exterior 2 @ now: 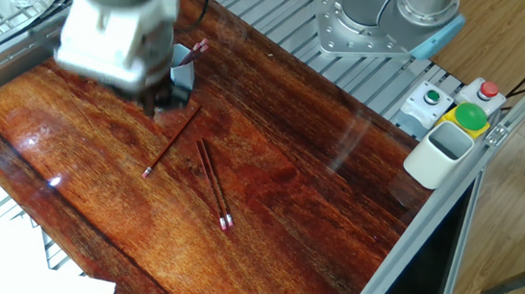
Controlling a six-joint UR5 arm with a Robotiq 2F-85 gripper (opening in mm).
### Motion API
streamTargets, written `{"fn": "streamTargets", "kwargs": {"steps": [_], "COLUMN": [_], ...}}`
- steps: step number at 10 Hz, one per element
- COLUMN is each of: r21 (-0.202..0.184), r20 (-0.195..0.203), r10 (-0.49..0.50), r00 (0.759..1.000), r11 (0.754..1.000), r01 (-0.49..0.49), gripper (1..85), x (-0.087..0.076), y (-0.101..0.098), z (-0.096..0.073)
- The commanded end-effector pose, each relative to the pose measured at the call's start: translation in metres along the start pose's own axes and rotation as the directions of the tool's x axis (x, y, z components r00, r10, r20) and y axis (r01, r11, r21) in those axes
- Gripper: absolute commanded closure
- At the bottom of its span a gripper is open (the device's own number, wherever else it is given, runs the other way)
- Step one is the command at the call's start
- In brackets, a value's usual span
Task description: Put the pen into the pen holder
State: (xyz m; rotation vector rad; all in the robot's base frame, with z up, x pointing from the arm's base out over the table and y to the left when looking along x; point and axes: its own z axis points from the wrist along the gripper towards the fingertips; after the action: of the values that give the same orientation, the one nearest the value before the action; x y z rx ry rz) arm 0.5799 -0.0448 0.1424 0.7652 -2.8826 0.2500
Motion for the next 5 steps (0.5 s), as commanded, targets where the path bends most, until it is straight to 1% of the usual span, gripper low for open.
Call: {"fn": "streamTargets", "kwargs": {"steps": [1,2,3,4,5], "r21": [0.021,0.007,0.02,0.02,0.01], "r20": [-0.076,-0.105,-0.134,-0.16,-0.19], "r10": [0.017,0.021,0.03,0.051,0.057], "r00": [0.997,0.994,0.99,0.986,0.98], "r11": [1.0,1.0,0.999,0.999,0.998], "r01": [-0.016,-0.021,-0.027,-0.049,-0.056], "gripper": [84.7,84.7,84.7,84.7,84.7], "x": [0.004,0.011,0.019,0.026,0.033], "y": [-0.004,0.0,-0.003,-0.002,0.001], "z": [0.016,0.015,0.014,0.013,0.012]}}
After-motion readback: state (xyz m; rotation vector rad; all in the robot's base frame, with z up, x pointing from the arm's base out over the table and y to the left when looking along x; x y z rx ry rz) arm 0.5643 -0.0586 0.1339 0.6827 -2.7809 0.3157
